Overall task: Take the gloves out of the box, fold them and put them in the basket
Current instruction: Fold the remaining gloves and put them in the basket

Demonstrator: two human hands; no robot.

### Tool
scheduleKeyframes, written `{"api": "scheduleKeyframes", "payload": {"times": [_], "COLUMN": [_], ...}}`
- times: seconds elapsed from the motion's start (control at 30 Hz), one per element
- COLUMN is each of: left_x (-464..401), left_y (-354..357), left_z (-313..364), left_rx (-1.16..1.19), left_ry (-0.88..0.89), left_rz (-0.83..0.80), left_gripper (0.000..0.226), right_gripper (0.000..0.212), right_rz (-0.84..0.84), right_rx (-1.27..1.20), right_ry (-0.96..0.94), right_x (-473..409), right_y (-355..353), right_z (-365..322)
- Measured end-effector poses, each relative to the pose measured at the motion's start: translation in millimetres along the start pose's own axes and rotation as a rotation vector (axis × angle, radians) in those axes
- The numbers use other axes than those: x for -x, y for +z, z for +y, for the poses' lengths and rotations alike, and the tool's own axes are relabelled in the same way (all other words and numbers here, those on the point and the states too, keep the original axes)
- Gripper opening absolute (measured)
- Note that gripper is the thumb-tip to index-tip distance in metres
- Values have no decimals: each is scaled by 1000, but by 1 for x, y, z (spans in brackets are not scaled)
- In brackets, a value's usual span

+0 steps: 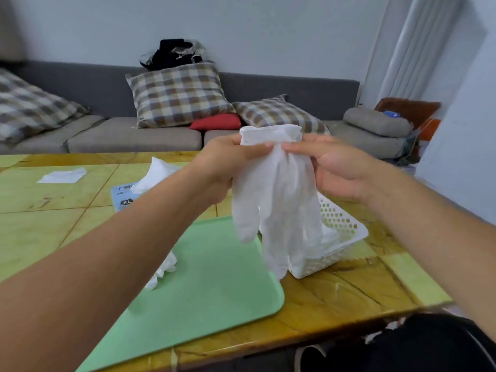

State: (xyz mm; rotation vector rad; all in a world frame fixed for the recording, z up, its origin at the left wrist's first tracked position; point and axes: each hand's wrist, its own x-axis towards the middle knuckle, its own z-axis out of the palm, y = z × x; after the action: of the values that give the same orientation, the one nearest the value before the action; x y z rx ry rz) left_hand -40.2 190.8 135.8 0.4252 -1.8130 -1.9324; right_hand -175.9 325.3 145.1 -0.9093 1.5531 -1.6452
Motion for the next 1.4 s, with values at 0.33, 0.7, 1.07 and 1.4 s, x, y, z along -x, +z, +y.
{"api": "scheduleKeyframes", "payload": {"times": [0.33, 0.7, 1.07, 1.4], "left_x": [-90, -64, -40, -38], "left_y": [26, 37, 62, 28], "left_z": [21, -124, -105, -96], "left_rx": [-43, -1052, -1394, -1270], "left_ry": [298, 379, 54, 276], "left_rz": [45, -425, -799, -578], "left_gripper": [19, 40, 38, 32], "right_gripper": [24, 13, 18, 32], "right_rz": [101, -224, -177, -398], "right_rx": [198, 1001, 1191, 1539], "right_ry": [-296, -127, 28, 222], "right_x": [-71, -17, -6, -64], "right_y": [-64, -116, -109, -62], "right_z": [-35, 107, 72, 128]}}
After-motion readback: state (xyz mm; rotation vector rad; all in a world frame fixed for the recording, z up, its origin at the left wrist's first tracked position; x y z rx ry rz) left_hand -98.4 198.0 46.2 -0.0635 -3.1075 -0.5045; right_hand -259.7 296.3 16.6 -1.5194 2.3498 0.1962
